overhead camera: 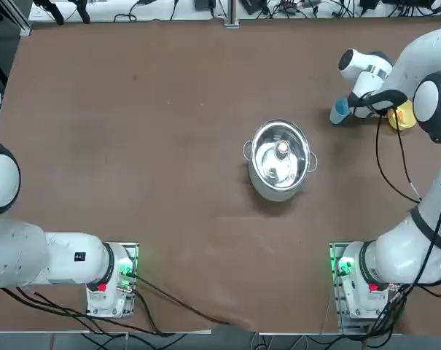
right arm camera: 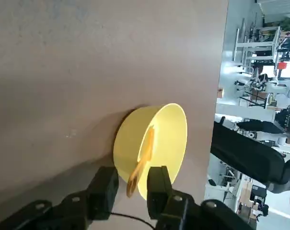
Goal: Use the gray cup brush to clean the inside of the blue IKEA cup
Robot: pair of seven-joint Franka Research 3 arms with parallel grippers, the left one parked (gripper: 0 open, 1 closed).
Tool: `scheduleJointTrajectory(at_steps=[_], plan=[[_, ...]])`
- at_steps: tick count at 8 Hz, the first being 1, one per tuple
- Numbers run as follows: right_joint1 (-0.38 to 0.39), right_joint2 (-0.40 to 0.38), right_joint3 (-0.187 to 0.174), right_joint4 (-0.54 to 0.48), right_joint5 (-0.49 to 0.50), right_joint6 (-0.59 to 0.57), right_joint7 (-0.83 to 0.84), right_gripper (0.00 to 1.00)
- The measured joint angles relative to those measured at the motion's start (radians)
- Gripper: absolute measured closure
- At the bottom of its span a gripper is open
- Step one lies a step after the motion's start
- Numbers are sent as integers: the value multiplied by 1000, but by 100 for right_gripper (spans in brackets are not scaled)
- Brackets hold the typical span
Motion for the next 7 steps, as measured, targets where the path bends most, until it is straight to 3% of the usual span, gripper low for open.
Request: scheduleJointTrajectory(at_steps=[7], plan=[[5, 0, 0, 6, -8, -26, 4, 96]])
